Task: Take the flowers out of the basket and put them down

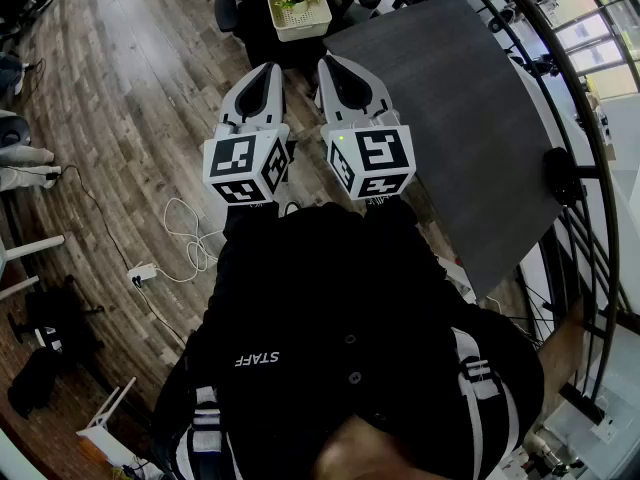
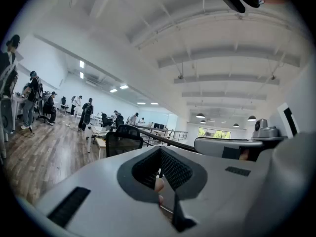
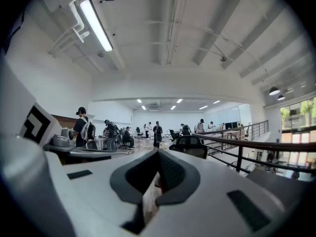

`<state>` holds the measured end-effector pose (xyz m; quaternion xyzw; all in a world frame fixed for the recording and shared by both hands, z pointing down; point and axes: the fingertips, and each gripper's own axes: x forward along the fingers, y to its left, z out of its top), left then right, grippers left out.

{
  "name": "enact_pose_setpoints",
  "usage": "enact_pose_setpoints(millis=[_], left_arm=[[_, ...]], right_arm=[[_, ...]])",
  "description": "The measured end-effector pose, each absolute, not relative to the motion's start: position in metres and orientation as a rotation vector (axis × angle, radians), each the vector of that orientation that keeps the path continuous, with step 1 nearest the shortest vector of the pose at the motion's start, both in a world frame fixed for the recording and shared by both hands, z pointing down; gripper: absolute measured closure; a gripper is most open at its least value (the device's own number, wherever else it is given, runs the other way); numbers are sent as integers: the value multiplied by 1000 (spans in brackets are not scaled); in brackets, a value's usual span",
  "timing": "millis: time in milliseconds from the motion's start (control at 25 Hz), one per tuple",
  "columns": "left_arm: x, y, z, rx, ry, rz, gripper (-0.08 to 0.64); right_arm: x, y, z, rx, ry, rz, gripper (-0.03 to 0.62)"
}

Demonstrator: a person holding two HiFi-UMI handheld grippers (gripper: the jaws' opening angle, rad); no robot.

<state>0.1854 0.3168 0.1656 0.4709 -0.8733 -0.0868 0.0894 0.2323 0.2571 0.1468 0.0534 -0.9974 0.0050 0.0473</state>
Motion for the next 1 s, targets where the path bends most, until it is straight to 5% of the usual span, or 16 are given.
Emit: enact_pose_setpoints(millis=[1000], left_arm=[[151,375,213,1286,-2543,-281,560]], right_arm=[[212,293,187,227,-2949,41,578]])
